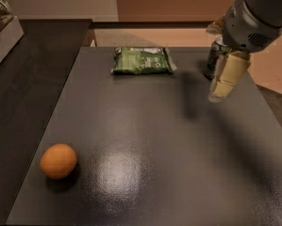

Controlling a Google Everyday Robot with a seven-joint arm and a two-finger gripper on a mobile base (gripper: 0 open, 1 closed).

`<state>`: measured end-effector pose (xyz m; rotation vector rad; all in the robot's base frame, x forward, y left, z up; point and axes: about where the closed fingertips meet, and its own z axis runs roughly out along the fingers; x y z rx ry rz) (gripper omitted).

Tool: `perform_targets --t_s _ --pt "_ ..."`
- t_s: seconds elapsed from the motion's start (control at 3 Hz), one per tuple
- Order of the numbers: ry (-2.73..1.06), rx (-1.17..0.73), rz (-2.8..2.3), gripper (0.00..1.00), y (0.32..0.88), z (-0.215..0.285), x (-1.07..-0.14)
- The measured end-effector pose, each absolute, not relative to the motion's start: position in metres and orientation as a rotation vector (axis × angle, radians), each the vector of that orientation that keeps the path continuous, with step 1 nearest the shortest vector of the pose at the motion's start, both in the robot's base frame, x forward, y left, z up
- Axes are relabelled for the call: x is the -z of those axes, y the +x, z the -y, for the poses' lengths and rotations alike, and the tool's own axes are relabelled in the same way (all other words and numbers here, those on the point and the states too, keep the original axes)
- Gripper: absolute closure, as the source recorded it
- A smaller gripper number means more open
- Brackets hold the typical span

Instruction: Pick green jalapeno chip bag

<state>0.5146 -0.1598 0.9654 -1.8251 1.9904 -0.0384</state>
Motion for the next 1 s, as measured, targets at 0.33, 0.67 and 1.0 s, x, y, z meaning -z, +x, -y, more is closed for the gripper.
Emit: perform_targets --t_s 0.33,0.67,1.0 --pt "-1.860 0.037 -1.920 0.00 0.548 0.135 -0.959" --pt "-1.897 0.049 -1.880 0.00 0.580 0.114 -0.949" --pt "-1.924 0.070 -1.863 0.00 0.615 0.092 -0.932"
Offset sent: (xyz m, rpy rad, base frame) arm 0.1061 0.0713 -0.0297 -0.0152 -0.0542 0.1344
